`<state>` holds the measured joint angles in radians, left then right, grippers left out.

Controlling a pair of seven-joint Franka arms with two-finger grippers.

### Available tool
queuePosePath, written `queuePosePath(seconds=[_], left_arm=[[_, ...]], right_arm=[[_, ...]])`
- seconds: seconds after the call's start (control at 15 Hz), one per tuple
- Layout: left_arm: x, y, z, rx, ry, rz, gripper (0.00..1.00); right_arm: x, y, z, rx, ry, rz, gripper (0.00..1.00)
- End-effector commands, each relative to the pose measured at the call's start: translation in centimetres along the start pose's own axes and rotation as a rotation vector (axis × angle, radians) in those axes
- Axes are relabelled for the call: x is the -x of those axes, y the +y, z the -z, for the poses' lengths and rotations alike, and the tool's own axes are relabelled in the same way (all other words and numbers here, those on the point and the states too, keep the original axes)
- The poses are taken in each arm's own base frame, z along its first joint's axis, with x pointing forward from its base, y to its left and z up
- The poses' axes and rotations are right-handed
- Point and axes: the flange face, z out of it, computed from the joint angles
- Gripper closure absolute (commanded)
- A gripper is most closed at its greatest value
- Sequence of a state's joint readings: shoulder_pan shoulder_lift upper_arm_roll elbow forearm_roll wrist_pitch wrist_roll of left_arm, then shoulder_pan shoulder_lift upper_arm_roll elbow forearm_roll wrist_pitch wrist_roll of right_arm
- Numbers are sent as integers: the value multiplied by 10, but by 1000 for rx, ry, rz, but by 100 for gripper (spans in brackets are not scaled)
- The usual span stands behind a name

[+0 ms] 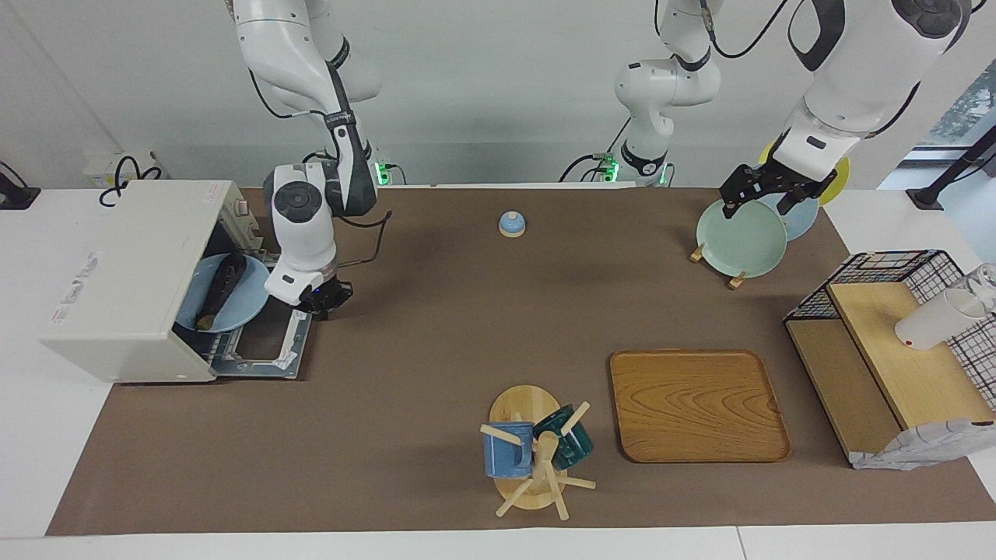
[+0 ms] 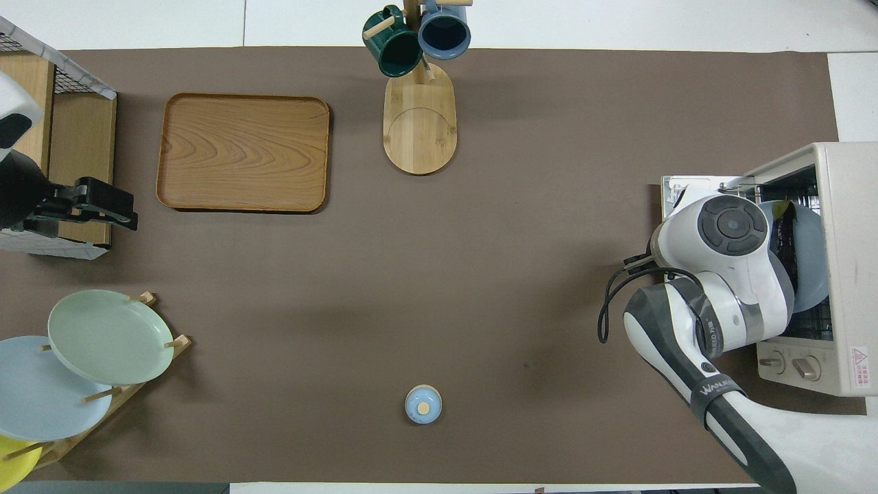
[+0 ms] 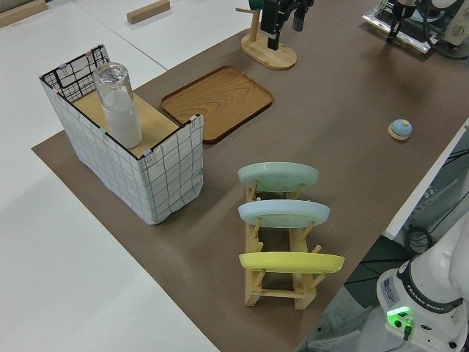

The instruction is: Put eggplant into oven

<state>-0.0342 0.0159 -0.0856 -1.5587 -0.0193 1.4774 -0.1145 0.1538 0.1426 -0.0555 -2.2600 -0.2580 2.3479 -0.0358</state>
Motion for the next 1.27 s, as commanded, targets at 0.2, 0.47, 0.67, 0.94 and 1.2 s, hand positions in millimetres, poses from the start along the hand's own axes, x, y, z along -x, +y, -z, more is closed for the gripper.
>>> queuePosePath(seconds=[0.2, 0.47, 0.67, 0.94, 1.2], left_arm=[[7, -3, -1, 1, 8, -4, 0], [7, -3, -1, 1, 8, -4, 0], [7, -3, -1, 1, 8, -4, 0], [7, -3, -1, 1, 8, -4, 0], [7, -3, -1, 1, 8, -4, 0]], right_arm=[[-4, 9, 13, 145, -32, 119, 100], [-16, 32, 42, 193, -69, 160, 100], [-15, 70, 62, 197, -89, 183, 100], [-11, 102, 106, 197, -135, 195, 100], [6, 126, 123, 161, -125, 190, 100]])
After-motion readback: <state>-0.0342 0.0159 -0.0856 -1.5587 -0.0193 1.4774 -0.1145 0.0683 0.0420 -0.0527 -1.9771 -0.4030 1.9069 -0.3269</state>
